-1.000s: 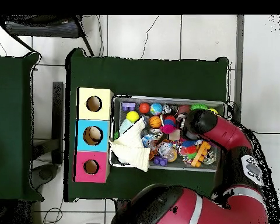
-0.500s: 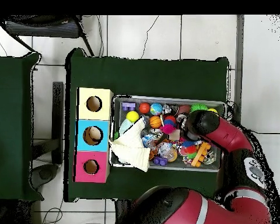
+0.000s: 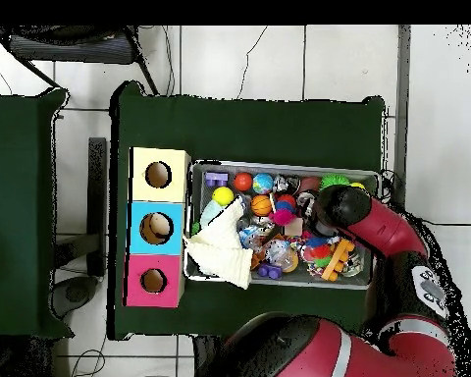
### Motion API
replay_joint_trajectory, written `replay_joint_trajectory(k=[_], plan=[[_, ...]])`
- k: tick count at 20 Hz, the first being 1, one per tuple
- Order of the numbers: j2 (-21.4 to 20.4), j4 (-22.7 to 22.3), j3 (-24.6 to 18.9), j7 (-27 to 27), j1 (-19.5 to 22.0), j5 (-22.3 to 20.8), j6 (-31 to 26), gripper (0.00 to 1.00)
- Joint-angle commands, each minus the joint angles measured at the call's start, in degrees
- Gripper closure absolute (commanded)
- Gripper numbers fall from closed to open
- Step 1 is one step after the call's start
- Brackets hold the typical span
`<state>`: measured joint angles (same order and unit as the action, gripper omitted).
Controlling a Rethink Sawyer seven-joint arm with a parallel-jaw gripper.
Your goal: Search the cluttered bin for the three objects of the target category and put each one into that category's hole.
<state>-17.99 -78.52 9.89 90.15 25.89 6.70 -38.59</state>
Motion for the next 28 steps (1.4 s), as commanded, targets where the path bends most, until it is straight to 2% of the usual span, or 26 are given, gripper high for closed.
replay_joint_trajectory(k=[1,5,12,22,23,28], plan=[[16.57,-4.40,-8.00,10.32,0.86,1.23,9.62,0.00],[17.52,-3.11,-7.31,10.49,0.43,1.89,6.62,0.00],[19.29,-1.82,-7.87,9.23,1.05,2.79,5.57,0.00],[19.14,-4.91,-10.06,9.98,2.77,6.38,9.06,0.00],[18.40,-6.02,-10.41,9.88,3.01,6.27,10.58,0.00],[17.72,-5.95,-10.20,7.33,2.69,4.56,11.92,0.00]])
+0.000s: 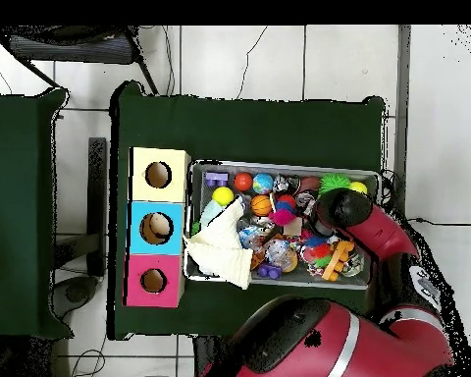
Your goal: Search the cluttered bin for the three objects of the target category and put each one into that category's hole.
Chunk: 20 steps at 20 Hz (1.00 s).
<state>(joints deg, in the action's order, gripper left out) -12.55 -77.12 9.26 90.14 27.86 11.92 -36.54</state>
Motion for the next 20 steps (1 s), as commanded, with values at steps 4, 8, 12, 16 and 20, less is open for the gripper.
replay_joint_trajectory(k=[4,8,12,16,20], plan=[[11.88,-7.41,-9.04,7.01,-0.03,-2.06,11.76,1.00],[10.46,-8.17,-7.74,9.04,-1.33,-2.06,12.99,1.00],[5.72,-11.75,-7.71,7.87,-1.07,-3.69,15.22,1.00],[-1.64,-17.66,-10.46,3.82,1.24,-5.65,17.44,1.00],[-7.22,-21.00,-11.96,2.65,1.91,-6.56,15.93,1.00]])
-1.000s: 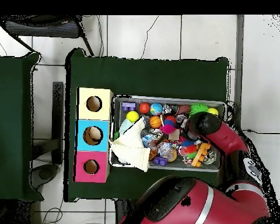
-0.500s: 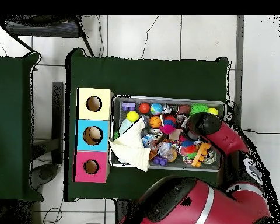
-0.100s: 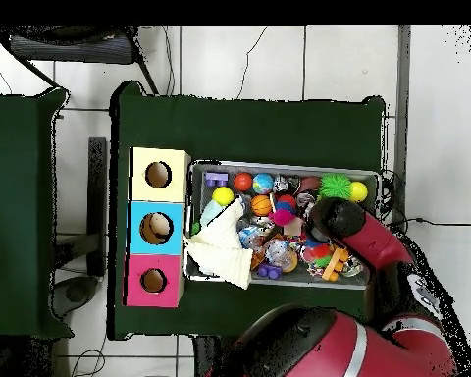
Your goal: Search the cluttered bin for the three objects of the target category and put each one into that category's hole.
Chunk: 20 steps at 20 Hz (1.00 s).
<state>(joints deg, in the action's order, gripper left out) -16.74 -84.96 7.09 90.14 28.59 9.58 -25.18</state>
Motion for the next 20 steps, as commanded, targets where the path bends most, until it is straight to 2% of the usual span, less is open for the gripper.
replay_joint_trajectory(k=[1,5,11,20], plan=[[-4.12,-13.78,-9.99,2.69,1.16,-4.37,4.11,1.00],[-7.80,-17.03,-11.70,3.52,2.01,-4.23,2.97,1.00],[-11.26,-23.74,-17.95,4.45,6.99,-3.90,8.21,1.00],[-19.63,-33.31,-20.06,8.87,7.99,-1.68,7.71,1.00]])
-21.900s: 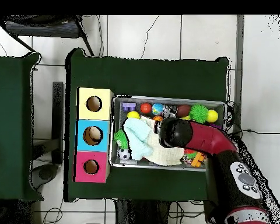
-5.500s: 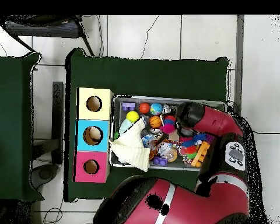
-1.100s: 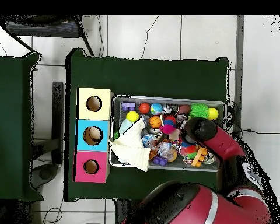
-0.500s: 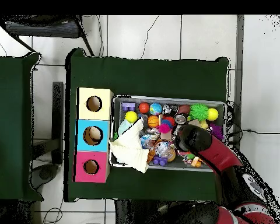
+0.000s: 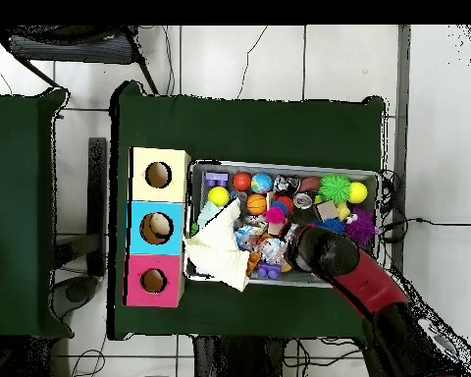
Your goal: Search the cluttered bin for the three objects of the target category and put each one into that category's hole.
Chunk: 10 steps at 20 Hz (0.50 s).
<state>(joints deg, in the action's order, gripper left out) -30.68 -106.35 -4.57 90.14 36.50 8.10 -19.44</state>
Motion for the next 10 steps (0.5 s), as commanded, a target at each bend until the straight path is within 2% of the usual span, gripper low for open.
replay_joint_trajectory(k=[1,7,10], plan=[[-6.67,-12.72,-8.22,9.31,-0.28,0.08,1.63,1.00],[-12.30,-17.20,-6.43,11.80,-3.28,2.90,-4.13,1.00],[-12.62,-19.20,-7.11,12.62,-3.64,4.80,-5.32,1.00]])
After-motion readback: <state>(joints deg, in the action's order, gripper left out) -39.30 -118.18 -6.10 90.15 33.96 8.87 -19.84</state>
